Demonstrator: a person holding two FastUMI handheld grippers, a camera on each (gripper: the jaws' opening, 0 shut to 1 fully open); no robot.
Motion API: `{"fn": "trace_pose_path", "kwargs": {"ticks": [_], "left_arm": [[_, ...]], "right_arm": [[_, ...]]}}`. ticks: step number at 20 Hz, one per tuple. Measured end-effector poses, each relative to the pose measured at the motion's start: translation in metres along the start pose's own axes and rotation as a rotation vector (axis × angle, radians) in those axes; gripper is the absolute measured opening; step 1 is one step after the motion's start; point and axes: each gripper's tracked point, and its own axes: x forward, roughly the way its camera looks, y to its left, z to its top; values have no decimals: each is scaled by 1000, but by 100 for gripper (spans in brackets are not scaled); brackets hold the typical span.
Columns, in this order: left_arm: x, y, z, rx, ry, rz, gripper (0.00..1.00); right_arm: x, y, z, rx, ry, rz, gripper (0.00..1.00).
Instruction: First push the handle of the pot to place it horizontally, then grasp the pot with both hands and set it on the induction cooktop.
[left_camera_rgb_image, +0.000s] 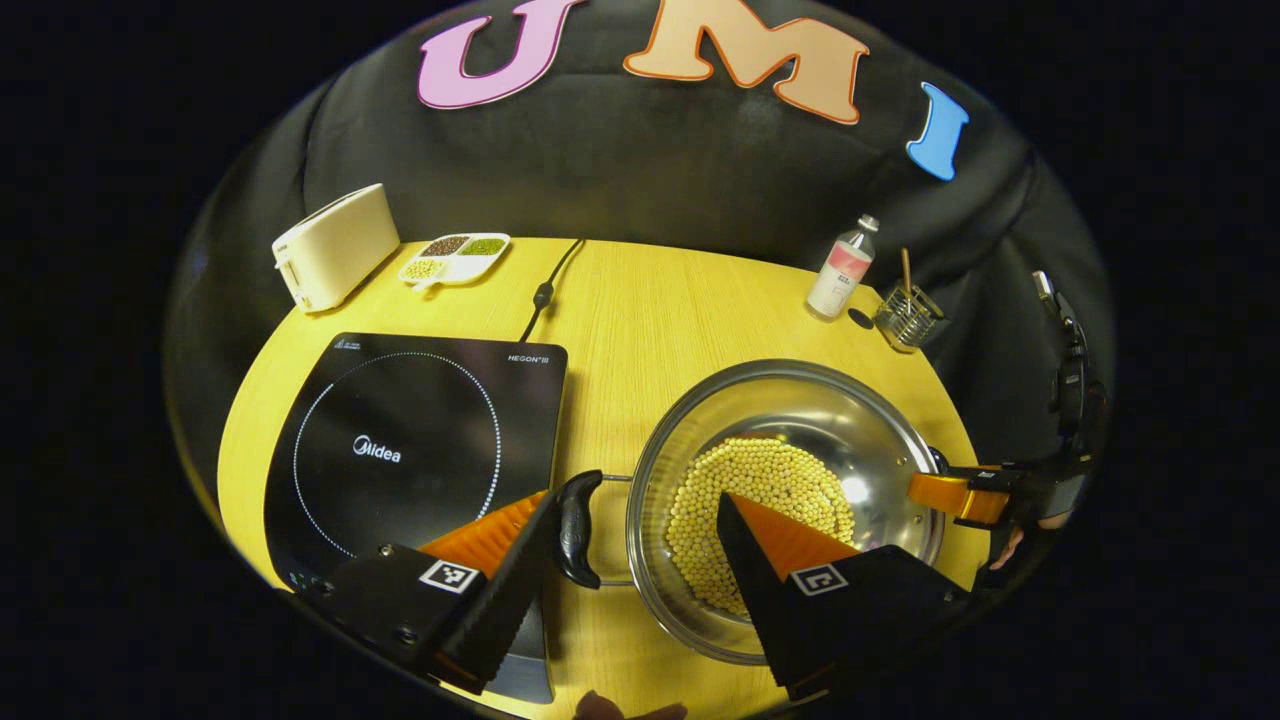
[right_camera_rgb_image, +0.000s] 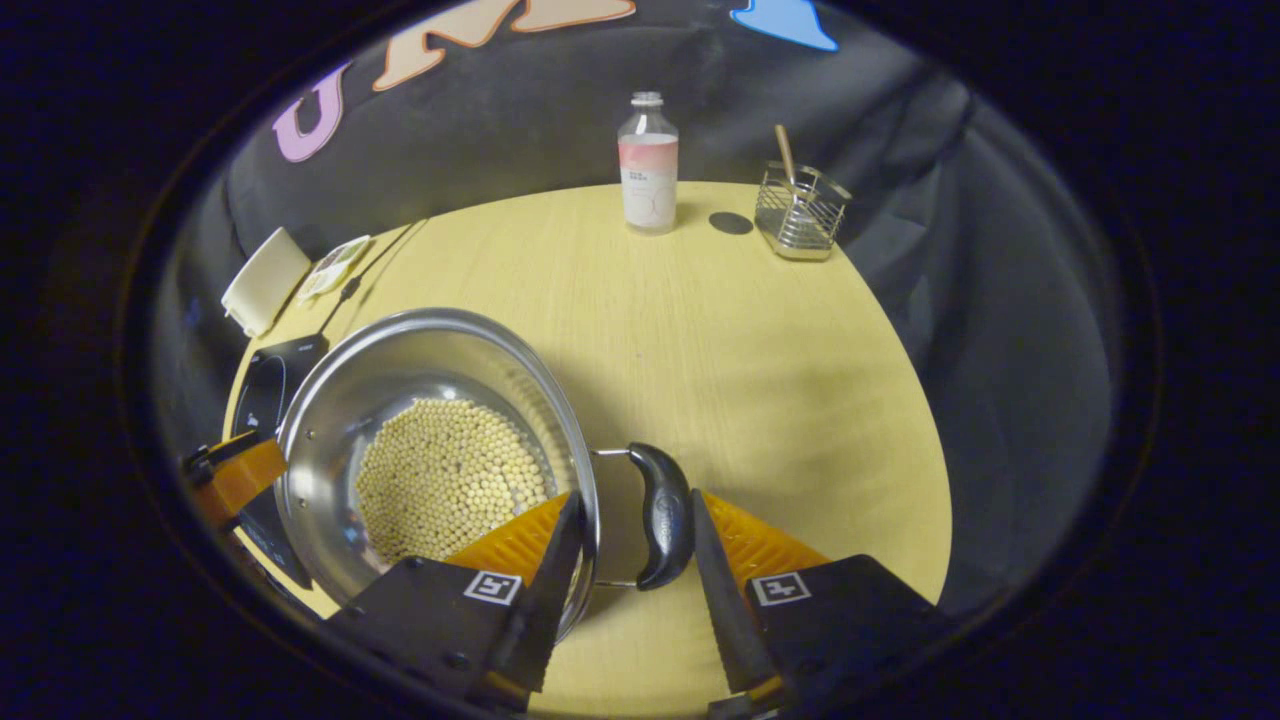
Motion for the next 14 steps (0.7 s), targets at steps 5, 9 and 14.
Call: {"fn": "trace_pose_path", "kwargs": {"ticks": [5,9,14], "left_arm": [[5,-3,1,35,17,-2,98],[8,-9,-2,41,34,-3,98],[19,-4,-14,48,94,16,97]], "right_arm": [[7,-1,-4,-7,29,5,70],[8,-10,-6,28,50,24,71],[10,-12,-8,33,51,50,69]]}}
